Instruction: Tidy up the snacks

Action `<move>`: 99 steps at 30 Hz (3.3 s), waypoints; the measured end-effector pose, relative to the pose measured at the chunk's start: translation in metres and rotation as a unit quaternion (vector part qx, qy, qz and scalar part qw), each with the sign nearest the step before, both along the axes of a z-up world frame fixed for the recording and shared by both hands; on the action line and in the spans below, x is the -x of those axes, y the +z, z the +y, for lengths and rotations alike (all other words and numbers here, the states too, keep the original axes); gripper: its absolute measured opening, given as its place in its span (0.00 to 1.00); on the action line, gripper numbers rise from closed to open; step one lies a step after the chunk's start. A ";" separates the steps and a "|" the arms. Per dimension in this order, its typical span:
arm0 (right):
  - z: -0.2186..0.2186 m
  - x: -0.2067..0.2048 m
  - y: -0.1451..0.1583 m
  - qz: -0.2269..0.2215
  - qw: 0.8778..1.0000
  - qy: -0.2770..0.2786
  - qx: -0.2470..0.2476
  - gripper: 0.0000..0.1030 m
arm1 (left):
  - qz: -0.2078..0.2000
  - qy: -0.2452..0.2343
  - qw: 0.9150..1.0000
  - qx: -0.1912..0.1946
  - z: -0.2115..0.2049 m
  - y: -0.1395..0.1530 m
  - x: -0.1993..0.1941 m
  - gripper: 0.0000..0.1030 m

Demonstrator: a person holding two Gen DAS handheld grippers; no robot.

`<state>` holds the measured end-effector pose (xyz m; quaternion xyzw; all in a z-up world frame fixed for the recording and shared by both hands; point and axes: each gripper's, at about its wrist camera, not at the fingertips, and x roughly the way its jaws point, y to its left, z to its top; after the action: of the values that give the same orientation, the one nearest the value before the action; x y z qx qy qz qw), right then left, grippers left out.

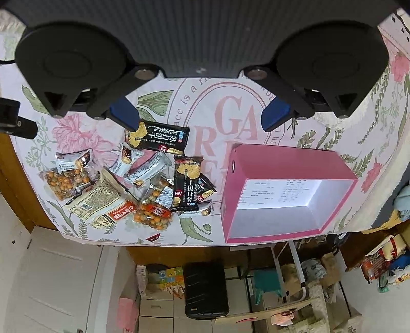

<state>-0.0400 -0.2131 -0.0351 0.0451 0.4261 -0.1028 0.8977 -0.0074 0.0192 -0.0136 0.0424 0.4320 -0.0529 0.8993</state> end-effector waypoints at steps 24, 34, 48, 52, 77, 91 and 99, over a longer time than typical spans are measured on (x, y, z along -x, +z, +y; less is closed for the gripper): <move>0.009 -0.006 -0.007 0.014 1.000 0.008 -0.003 1.00 | 0.011 0.005 1.000 0.012 0.011 -0.002 -0.002 1.00; 0.007 -0.009 -0.009 0.003 1.000 0.024 -0.017 1.00 | 0.026 -0.006 0.999 0.021 0.012 -0.008 -0.008 1.00; -0.056 -0.055 -0.035 -0.093 0.993 0.063 0.024 1.00 | 0.015 -0.045 0.998 0.046 -0.022 -0.029 -0.087 0.98; -0.073 -0.070 -0.077 -0.062 0.996 0.056 -0.038 1.00 | 0.026 -0.094 0.994 0.049 -0.048 -0.062 -0.111 0.97; -0.090 -0.136 -0.174 -0.014 0.995 0.090 -0.029 1.00 | 0.075 -0.225 0.970 0.061 -0.130 -0.169 -0.162 0.59; -0.077 -0.112 -0.158 -0.054 0.997 0.059 -0.016 0.86 | 0.066 -0.239 0.966 0.076 -0.120 -0.145 -0.154 0.26; -0.066 -0.090 -0.133 -0.055 0.995 0.080 -0.029 0.86 | 0.070 -0.231 0.964 0.108 -0.103 -0.113 -0.136 0.26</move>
<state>0.0500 -0.2789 -0.1681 0.0430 0.3810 -0.0157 0.9235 0.1291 -0.0839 -0.1269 0.0404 0.4643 -0.3086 0.8292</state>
